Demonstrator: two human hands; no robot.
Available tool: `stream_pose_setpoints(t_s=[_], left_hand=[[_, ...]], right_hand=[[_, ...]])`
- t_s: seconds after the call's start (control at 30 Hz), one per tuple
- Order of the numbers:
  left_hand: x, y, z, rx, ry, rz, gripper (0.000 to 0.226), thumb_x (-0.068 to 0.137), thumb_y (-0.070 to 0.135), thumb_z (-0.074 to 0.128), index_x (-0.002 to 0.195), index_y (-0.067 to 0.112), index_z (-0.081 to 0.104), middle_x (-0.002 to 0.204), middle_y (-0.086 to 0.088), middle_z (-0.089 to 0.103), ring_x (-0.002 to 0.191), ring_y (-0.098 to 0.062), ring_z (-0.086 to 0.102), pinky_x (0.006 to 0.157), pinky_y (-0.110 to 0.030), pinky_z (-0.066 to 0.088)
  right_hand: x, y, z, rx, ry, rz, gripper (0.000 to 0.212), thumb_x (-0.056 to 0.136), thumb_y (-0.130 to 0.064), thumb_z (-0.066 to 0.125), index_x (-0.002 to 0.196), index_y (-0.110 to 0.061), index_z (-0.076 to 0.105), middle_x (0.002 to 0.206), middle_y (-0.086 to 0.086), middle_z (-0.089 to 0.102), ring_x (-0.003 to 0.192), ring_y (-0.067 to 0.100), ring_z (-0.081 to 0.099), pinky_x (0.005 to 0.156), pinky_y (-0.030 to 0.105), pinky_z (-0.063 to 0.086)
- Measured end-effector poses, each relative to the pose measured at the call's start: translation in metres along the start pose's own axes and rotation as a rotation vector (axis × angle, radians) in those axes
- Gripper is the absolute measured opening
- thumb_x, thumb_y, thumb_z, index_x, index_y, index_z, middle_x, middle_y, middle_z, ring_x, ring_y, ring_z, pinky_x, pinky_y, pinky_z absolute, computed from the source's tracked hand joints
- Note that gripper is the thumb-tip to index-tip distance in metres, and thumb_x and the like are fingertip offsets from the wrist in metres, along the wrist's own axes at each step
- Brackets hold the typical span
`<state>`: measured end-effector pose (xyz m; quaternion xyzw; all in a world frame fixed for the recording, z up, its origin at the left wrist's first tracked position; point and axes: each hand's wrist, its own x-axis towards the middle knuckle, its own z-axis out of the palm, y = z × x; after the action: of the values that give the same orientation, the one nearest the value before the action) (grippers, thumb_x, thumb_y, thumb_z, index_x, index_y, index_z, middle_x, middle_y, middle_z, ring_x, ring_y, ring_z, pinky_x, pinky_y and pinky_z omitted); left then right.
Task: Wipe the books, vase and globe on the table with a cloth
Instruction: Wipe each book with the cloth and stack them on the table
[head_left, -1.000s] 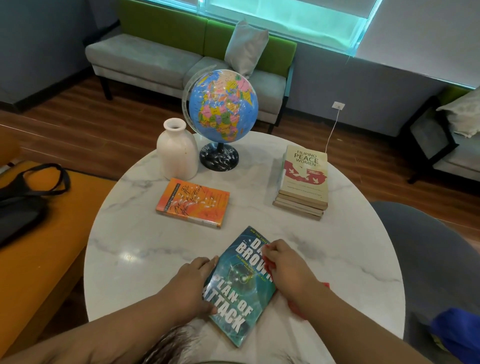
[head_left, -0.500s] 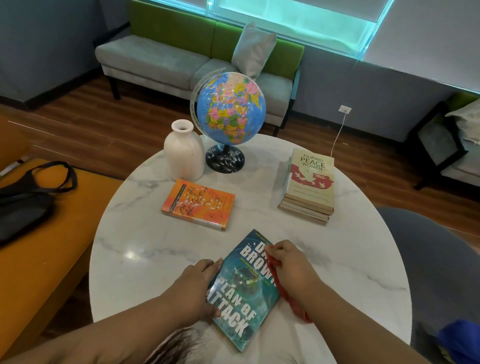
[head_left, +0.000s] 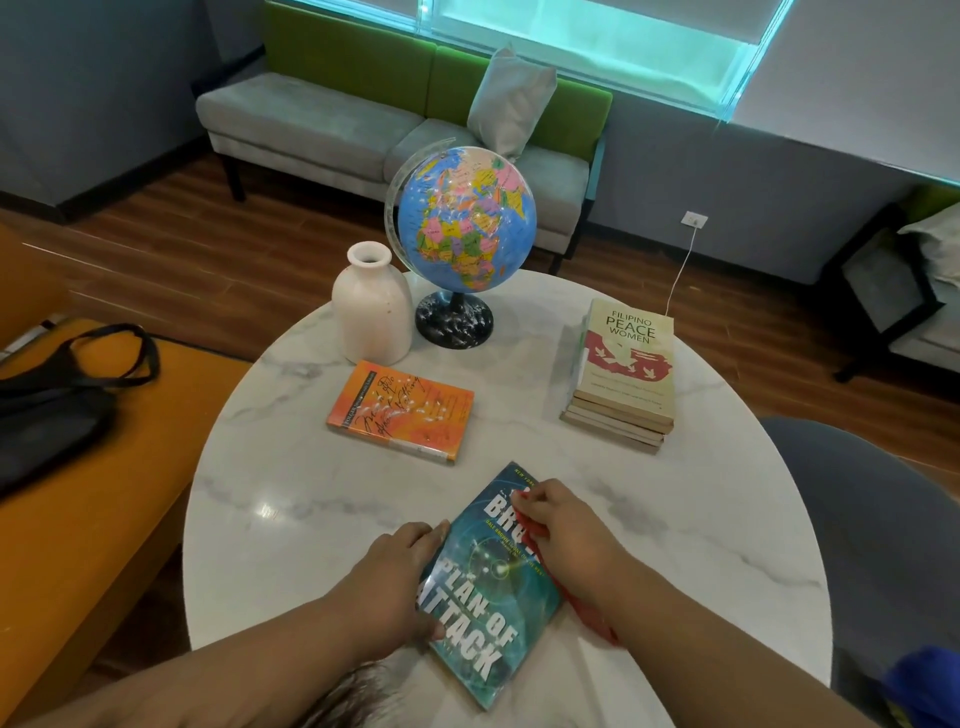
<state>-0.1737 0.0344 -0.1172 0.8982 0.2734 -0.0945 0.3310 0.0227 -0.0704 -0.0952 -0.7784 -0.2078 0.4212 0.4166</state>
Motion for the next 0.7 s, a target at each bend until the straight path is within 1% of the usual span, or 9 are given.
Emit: stream_pose_setpoints(t_s=[0.03,0.1,0.17,0.23,0.33,0.37,0.47,0.6,0.7], left_hand=[[0.0,0.0,0.0,-0.001,0.0,-0.001,0.111,0.071,0.045,0.077,0.154,0.021,0.008,0.15,0.006,0.025,0.13,-0.015,0.03,0.111,-0.028,0.029],[-0.001,0.001,0.0,-0.008,0.002,-0.004,0.111,0.071,0.044,0.077,0.154,0.021,0.008,0.15,0.006,0.025,0.13,-0.015,0.03,0.111,-0.029,0.03],[-0.001,0.001,0.0,-0.016,0.004,-0.006,0.111,0.071,0.043,0.078,0.154,0.021,0.008,0.15,0.006,0.026,0.13,-0.016,0.031,0.111,-0.029,0.03],[-0.001,0.001,0.0,-0.01,-0.001,-0.004,0.111,0.072,0.044,0.077,0.154,0.021,0.007,0.15,0.006,0.024,0.13,-0.015,0.03,0.111,-0.029,0.03],[-0.001,0.001,-0.001,0.004,-0.005,0.0,0.11,0.072,0.045,0.076,0.154,0.022,0.007,0.15,0.006,0.024,0.13,-0.016,0.03,0.111,-0.03,0.03],[-0.001,0.001,-0.001,0.008,-0.006,0.0,0.11,0.072,0.045,0.076,0.154,0.022,0.006,0.15,0.006,0.023,0.13,-0.016,0.03,0.111,-0.03,0.03],[-0.001,0.001,-0.001,0.019,-0.014,-0.002,0.11,0.072,0.046,0.076,0.154,0.021,0.006,0.151,0.005,0.023,0.131,-0.017,0.029,0.112,-0.031,0.029],[-0.001,0.0,-0.002,0.001,-0.018,0.0,0.111,0.071,0.045,0.076,0.154,0.022,0.007,0.15,0.006,0.024,0.13,-0.017,0.03,0.111,-0.03,0.03],[-0.001,0.001,-0.003,0.003,-0.018,0.001,0.111,0.072,0.045,0.075,0.154,0.022,0.006,0.15,0.006,0.023,0.13,-0.017,0.029,0.111,-0.029,0.028]], right_hand=[[0.001,-0.001,0.0,0.061,-0.004,0.011,0.017,0.092,-0.027,0.064,0.094,-0.01,0.06,0.077,0.005,0.071,0.067,0.016,0.065,0.065,0.039,0.054],[0.008,-0.003,0.0,0.129,0.045,0.043,0.02,0.088,-0.035,0.066,0.09,-0.016,0.06,0.082,0.013,0.072,0.069,0.025,0.067,0.067,0.046,0.055],[0.014,-0.001,0.0,-0.01,0.05,0.005,0.021,0.089,-0.045,0.059,0.086,-0.025,0.057,0.085,0.012,0.072,0.073,0.028,0.07,0.07,0.051,0.055],[0.007,-0.003,0.001,-0.074,0.023,-0.016,0.017,0.095,-0.039,0.056,0.094,-0.022,0.058,0.085,0.006,0.071,0.076,0.021,0.071,0.069,0.042,0.056],[0.008,0.001,-0.004,-0.097,-0.02,-0.057,0.015,0.097,-0.017,0.056,0.105,-0.007,0.063,0.082,-0.01,0.062,0.066,-0.007,0.062,0.057,0.012,0.048],[0.01,-0.001,-0.005,-0.08,0.0,-0.057,0.015,0.097,-0.018,0.056,0.104,-0.007,0.063,0.078,-0.009,0.063,0.064,-0.006,0.063,0.056,0.012,0.047],[0.021,-0.007,-0.002,-0.074,0.03,-0.01,0.019,0.097,-0.036,0.055,0.098,-0.017,0.057,0.075,0.003,0.07,0.064,0.014,0.069,0.059,0.031,0.055],[0.024,-0.008,0.002,-0.092,-0.077,-0.043,0.009,0.094,-0.015,0.06,0.1,-0.008,0.061,0.085,0.001,0.064,0.067,0.008,0.061,0.053,0.015,0.047],[0.027,-0.015,-0.004,0.01,-0.015,0.007,0.009,0.089,-0.013,0.065,0.09,-0.006,0.06,0.07,0.004,0.062,0.053,0.014,0.061,0.046,0.024,0.048]])
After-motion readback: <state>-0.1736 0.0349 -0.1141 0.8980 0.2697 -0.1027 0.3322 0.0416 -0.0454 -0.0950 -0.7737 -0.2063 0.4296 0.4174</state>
